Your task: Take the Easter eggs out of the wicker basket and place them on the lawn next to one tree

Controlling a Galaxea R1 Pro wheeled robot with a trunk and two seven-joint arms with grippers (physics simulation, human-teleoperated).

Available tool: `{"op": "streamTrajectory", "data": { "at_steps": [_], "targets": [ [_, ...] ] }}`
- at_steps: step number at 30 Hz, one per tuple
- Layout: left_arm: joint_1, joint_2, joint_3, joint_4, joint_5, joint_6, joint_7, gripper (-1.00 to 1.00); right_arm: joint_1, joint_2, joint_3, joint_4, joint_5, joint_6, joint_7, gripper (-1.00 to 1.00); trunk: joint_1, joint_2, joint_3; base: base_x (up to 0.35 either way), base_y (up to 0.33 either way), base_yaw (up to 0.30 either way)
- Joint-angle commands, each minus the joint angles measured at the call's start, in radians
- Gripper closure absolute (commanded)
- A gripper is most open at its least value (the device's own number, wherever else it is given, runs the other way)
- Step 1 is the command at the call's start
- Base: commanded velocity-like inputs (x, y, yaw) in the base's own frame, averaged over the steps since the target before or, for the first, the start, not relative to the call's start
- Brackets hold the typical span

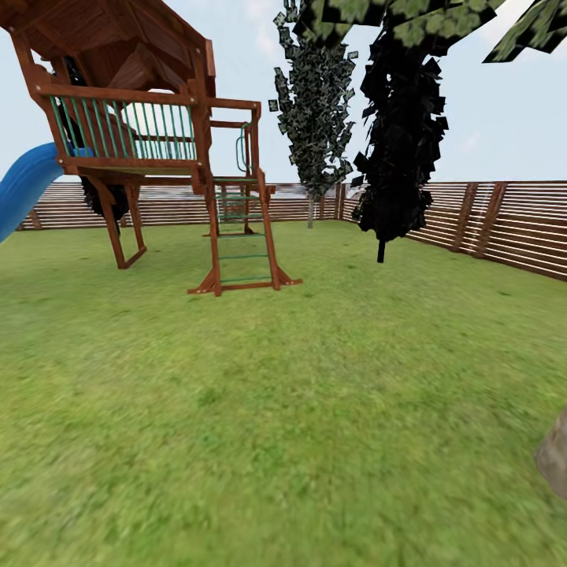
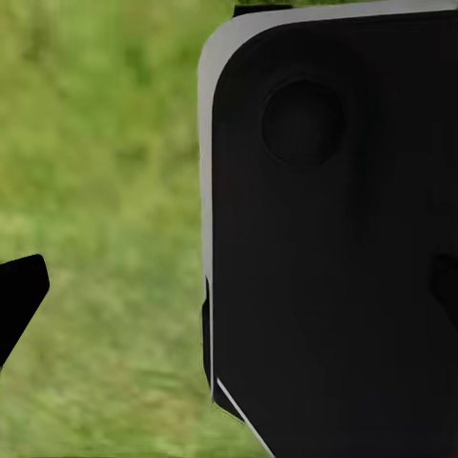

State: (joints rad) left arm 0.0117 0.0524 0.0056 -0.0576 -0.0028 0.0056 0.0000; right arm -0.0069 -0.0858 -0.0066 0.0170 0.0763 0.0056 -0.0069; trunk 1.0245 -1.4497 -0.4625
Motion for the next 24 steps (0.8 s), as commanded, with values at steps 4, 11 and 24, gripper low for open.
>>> {"op": "streamTrajectory", "data": {
  "at_steps": [4,11,24],
  "targets": [
    [0.001,0.000,0.001,-0.002,0.000,0.001,0.001,-1.00,-0.001,0.000,-0.001,0.001,0.008,0.001,-0.001,-1.00,0.001,0.000,-0.001,0.294,-0.118,0.000],
    [0.001,0.000,0.001,-0.002,0.000,0.001,0.000,-1.00,-0.001,0.000,-0.001,0.001,0.008,0.001,-0.001,-1.00,0.001,0.000,-0.001,0.294,-0.118,0.000],
    [0.001,0.000,0.001,-0.002,0.000,0.001,0.001,-1.00,-0.001,0.000,-0.001,0.001,0.008,0.000,-0.001,-1.00,0.001,0.000,-0.001,0.294,-0.118,0.000]
  ]
}}
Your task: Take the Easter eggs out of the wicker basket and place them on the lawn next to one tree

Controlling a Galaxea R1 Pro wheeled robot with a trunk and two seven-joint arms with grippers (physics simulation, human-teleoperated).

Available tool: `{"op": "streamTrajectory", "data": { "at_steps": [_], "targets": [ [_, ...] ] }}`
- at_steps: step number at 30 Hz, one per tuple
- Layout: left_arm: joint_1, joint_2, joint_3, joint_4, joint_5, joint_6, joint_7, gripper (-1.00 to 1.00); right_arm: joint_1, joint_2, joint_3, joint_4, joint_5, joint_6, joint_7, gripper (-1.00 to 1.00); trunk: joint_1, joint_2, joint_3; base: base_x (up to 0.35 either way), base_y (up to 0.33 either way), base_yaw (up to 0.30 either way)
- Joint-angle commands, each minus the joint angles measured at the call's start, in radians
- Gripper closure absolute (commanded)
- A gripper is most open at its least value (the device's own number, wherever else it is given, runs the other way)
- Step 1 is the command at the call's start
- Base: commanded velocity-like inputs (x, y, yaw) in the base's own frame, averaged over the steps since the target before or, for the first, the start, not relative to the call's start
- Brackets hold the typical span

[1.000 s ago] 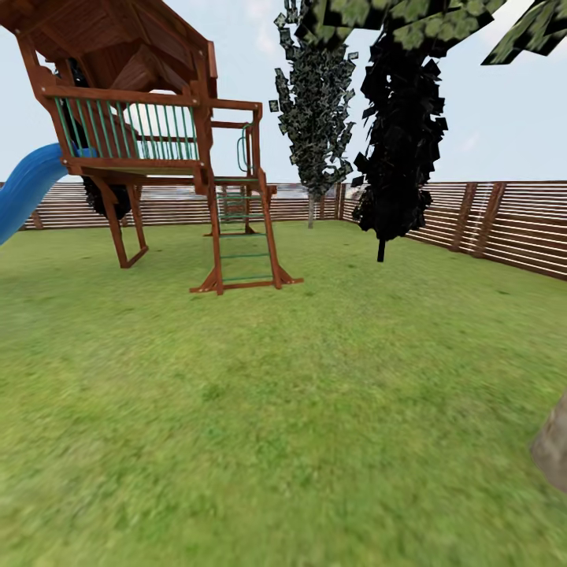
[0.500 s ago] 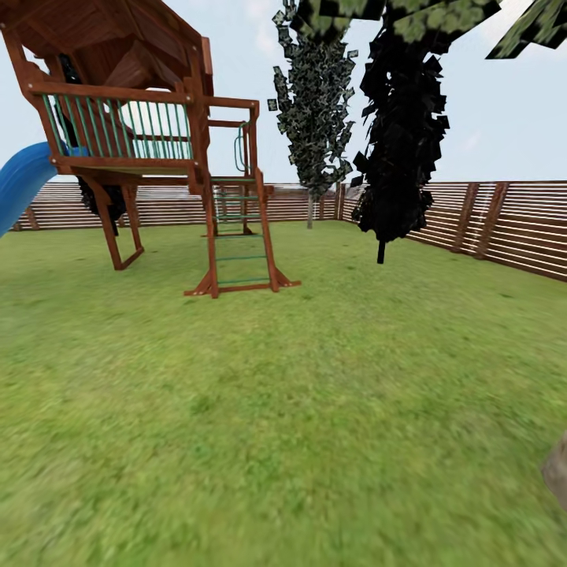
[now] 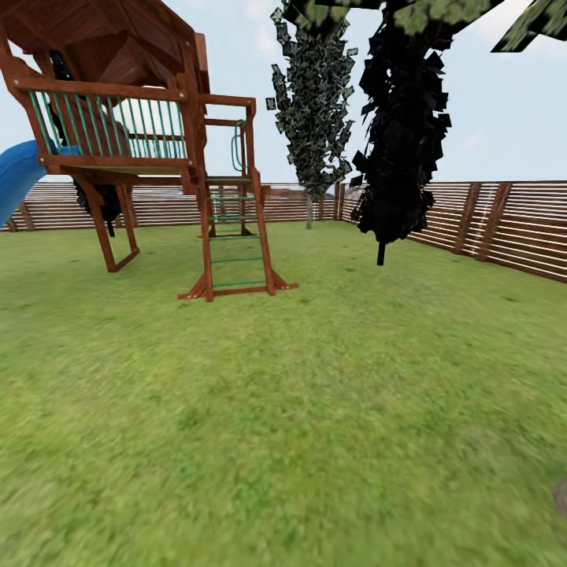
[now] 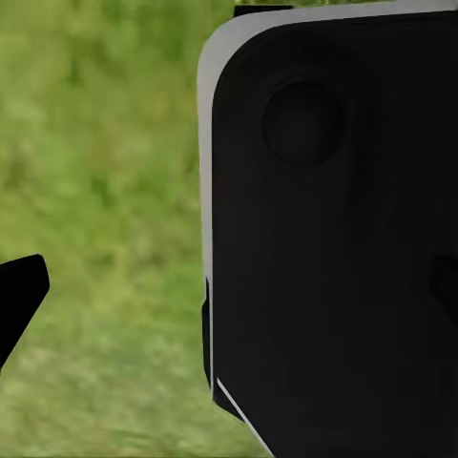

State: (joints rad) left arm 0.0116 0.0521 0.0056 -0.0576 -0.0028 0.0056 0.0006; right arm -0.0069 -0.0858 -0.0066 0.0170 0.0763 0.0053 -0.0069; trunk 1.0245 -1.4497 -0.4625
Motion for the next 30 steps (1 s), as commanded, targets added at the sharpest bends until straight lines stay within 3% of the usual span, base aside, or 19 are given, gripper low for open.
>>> {"op": "streamTrajectory", "data": {
  "at_steps": [1,30],
  "targets": [
    [0.001,0.000,0.001,-0.002,0.000,0.001,0.000,-1.00,-0.001,0.000,-0.001,0.001,0.008,0.001,-0.001,-1.00,0.001,0.000,-0.001,0.294,-0.118,0.000],
    [0.001,-0.001,0.001,-0.001,-0.002,0.001,0.001,-1.00,-0.001,-0.003,0.007,0.001,0.015,0.000,-0.001,-1.00,0.001,0.000,-0.001,0.294,-0.118,0.000]
  ]
}}
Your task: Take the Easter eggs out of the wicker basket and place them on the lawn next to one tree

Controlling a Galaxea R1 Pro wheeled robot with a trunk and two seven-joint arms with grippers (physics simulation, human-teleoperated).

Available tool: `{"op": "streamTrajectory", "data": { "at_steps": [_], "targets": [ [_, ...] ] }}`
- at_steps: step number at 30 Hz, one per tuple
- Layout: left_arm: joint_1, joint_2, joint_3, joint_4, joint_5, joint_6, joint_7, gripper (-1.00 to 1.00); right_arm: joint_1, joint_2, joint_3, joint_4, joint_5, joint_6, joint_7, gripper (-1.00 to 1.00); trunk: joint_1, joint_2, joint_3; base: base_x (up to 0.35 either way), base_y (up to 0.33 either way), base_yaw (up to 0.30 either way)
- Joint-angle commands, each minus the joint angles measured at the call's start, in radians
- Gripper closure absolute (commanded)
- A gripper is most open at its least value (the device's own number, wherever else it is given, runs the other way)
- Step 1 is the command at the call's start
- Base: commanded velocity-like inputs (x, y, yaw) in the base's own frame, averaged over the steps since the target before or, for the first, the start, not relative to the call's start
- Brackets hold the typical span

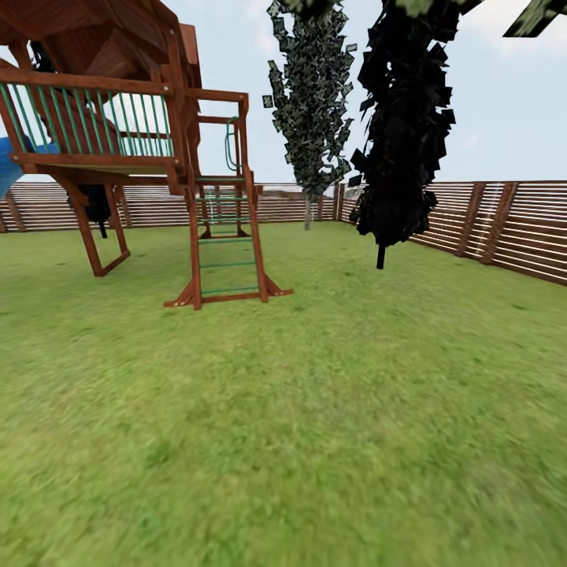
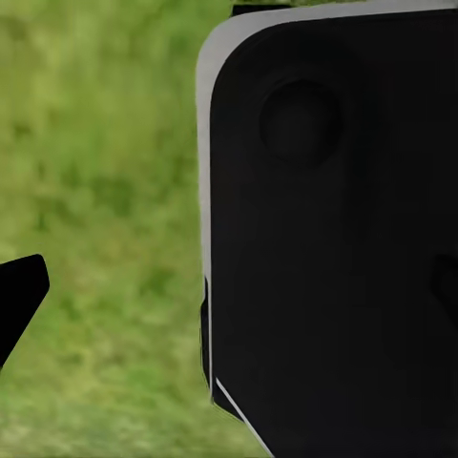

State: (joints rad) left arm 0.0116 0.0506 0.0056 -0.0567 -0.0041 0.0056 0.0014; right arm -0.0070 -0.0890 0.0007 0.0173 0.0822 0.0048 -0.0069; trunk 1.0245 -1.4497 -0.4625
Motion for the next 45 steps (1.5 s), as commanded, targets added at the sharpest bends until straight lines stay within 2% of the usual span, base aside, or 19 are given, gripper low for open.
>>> {"op": "streamTrajectory", "data": {
  "at_steps": [1,10,17,22,28,30,33,36,39,45],
  "targets": [
    [0.001,0.000,0.000,-0.002,0.000,0.001,0.000,-1.00,-0.001,0.001,-0.001,0.001,0.009,0.000,-0.001,-1.00,0.001,0.000,-0.001,0.294,-0.118,0.000],
    [0.001,0.001,0.000,-0.002,0.000,0.001,-0.001,-1.00,-0.001,0.002,-0.005,0.001,0.005,0.000,0.000,-1.00,0.001,0.000,-0.001,0.294,-0.118,0.000],
    [0.001,0.000,0.001,-0.001,-0.002,0.001,-0.001,-1.00,-0.001,-0.007,-0.008,-0.003,0.004,-0.001,-0.001,-1.00,0.001,0.000,-0.001,0.294,-0.117,0.000],
    [0.001,-0.002,-0.002,0.002,-0.002,0.002,-0.001,-1.00,-0.001,0.006,0.000,0.001,0.008,0.002,0.000,-1.00,0.001,0.000,-0.001,0.294,-0.113,0.000],
    [0.001,-0.004,-0.001,-0.001,0.000,0.001,-0.001,-1.00,-0.001,0.066,-0.005,0.002,0.003,0.002,0.008,-1.00,0.001,0.000,-0.001,0.286,-0.125,0.000],
    [0.001,-0.010,-0.001,-0.002,0.001,0.001,-0.001,-1.00,-0.001,0.074,-0.005,0.003,0.003,0.003,0.008,-1.00,0.001,0.000,-0.001,0.276,-0.162,0.000],
    [0.001,-0.030,-0.002,-0.020,0.001,0.000,-0.001,-1.00,-0.001,0.077,-0.007,0.004,0.002,0.003,0.007,-1.00,0.001,0.000,-0.001,0.274,-0.174,0.000],
    [0.001,-0.041,-0.004,-0.066,-0.011,0.002,-0.001,-1.00,-0.001,0.078,-0.005,0.004,0.003,0.004,0.006,-1.00,0.001,0.000,-0.001,0.276,-0.160,0.000],
    [0.001,-0.039,-0.002,-0.075,-0.026,0.002,-0.001,-1.00,-0.001,0.079,-0.005,0.004,0.003,0.003,0.003,-1.00,0.001,0.000,-0.001,0.285,-0.127,0.000],
    [0.001,-0.041,-0.004,-0.067,-0.034,0.003,-0.002,-1.00,-0.001,0.076,-0.006,0.007,0.002,0.003,0.005,-1.00,0.001,0.000,-0.001,0.295,-0.122,0.000]
  ]
}}
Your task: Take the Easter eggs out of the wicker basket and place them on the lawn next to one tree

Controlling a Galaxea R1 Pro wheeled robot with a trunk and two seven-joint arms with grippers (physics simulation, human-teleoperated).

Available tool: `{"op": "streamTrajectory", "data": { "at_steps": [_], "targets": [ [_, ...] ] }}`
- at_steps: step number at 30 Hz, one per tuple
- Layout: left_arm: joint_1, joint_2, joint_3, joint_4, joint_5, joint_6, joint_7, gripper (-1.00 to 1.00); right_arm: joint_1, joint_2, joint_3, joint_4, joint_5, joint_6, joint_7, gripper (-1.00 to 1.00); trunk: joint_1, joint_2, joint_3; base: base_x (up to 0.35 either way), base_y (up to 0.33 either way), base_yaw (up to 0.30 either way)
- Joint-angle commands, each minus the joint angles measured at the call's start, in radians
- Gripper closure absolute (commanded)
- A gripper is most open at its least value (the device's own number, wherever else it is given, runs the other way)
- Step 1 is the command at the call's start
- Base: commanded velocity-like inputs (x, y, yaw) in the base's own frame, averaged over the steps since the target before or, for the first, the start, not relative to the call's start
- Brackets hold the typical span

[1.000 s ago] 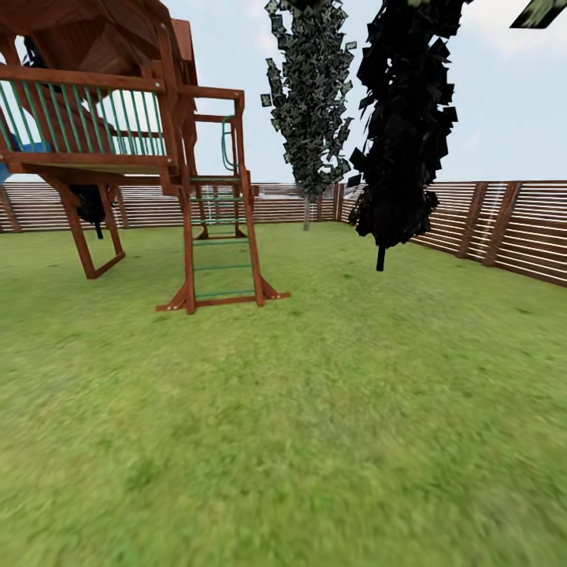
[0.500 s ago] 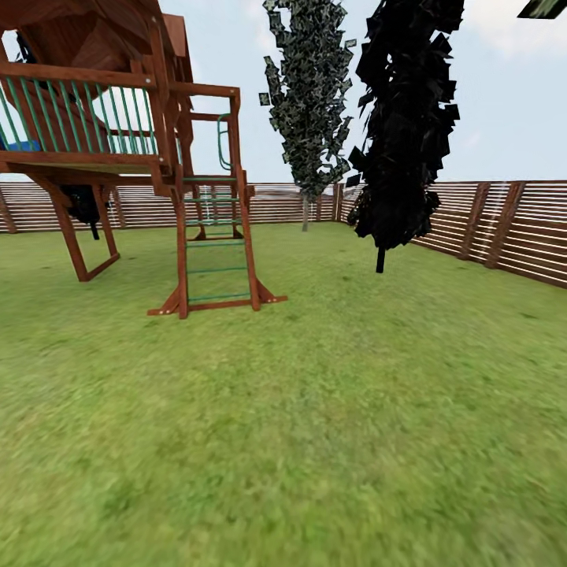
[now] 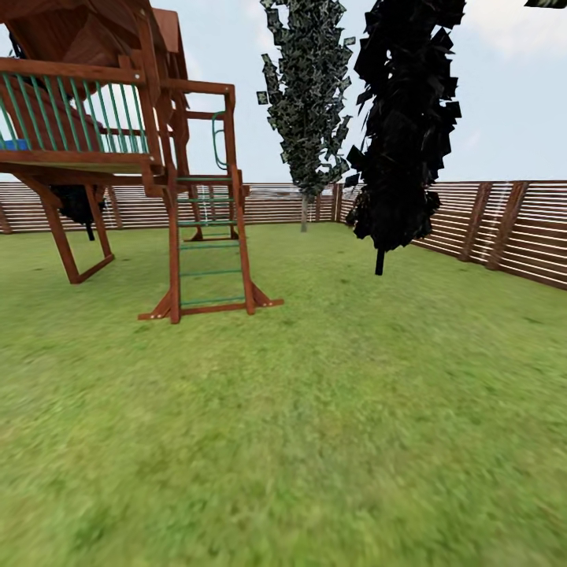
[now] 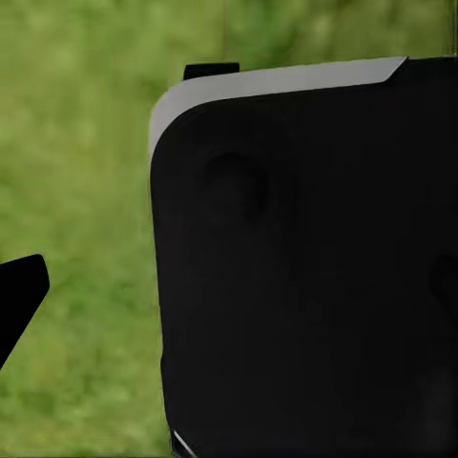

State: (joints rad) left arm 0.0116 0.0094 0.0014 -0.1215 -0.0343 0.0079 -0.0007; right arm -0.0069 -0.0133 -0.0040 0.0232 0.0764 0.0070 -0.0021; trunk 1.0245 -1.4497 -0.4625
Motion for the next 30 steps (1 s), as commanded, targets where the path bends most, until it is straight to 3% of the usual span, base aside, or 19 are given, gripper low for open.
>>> {"op": "streamTrajectory", "data": {
  "at_steps": [1,30],
  "targets": [
    [0.001,-0.001,-0.001,0.002,-0.004,0.002,0.000,-1.00,-0.001,0.000,-0.001,0.007,0.008,0.001,-0.001,-1.00,0.001,0.000,-0.001,0.280,-0.161,0.000],
    [0.001,-0.011,0.002,-0.005,0.000,0.004,-0.001,-1.00,-0.001,-0.002,0.000,0.040,0.009,0.003,-0.004,-1.00,0.001,0.000,-0.001,0.273,-0.180,-0.001]
  ]
}}
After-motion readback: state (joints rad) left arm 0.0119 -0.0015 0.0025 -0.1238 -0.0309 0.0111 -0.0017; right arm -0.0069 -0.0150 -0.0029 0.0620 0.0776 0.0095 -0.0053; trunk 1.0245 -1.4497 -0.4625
